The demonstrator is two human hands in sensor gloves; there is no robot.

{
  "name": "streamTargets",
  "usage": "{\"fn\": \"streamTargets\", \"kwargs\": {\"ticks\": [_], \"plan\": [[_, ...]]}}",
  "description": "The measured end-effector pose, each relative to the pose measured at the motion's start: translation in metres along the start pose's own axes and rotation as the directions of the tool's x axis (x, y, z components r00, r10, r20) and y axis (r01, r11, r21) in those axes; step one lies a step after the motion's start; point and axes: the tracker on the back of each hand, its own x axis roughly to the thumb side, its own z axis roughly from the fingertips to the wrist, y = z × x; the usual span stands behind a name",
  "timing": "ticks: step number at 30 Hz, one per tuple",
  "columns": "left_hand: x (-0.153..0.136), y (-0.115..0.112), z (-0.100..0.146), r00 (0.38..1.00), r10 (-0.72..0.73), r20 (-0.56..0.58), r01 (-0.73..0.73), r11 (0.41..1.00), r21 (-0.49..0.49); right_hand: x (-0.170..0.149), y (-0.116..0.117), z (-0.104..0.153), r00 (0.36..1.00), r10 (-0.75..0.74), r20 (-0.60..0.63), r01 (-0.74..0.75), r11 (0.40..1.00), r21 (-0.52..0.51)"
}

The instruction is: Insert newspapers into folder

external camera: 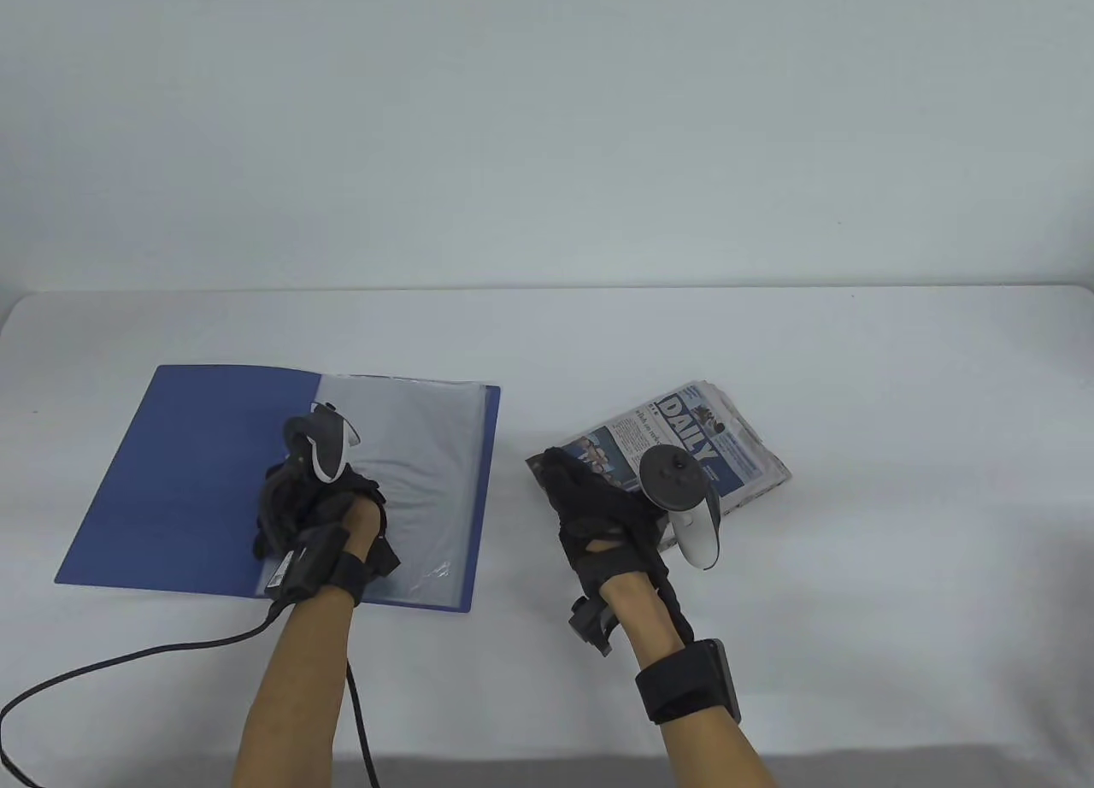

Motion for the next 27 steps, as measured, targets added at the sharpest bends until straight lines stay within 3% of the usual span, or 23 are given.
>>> {"fn": "streamTargets", "kwargs": {"ticks": [6, 13, 19, 27], "plan": [[-0.004, -0.006, -0.005, 0.981, -0.050, 0.187, 0.072, 0.991, -0.110, 0.000, -0.005, -0.001, 1.000, -0.014, 0.000, 0.014, 1.000, -0.002], [-0.026, -0.009, -0.014, 0.952, 0.059, 0.301, 0.016, 0.971, -0.239, 0.004, -0.009, 0.004, 1.000, 0.007, 0.013, -0.007, 1.000, -0.024], [-0.007, -0.010, 0.002, 0.922, -0.001, 0.388, 0.074, 0.982, -0.175, 0.004, -0.006, 0.003, 0.999, 0.043, 0.012, -0.043, 0.999, 0.001], [0.022, -0.021, 0.012, 0.874, 0.105, 0.474, 0.021, 0.967, -0.252, 0.005, -0.010, 0.004, 0.996, 0.082, 0.027, -0.082, 0.997, 0.002]]}}
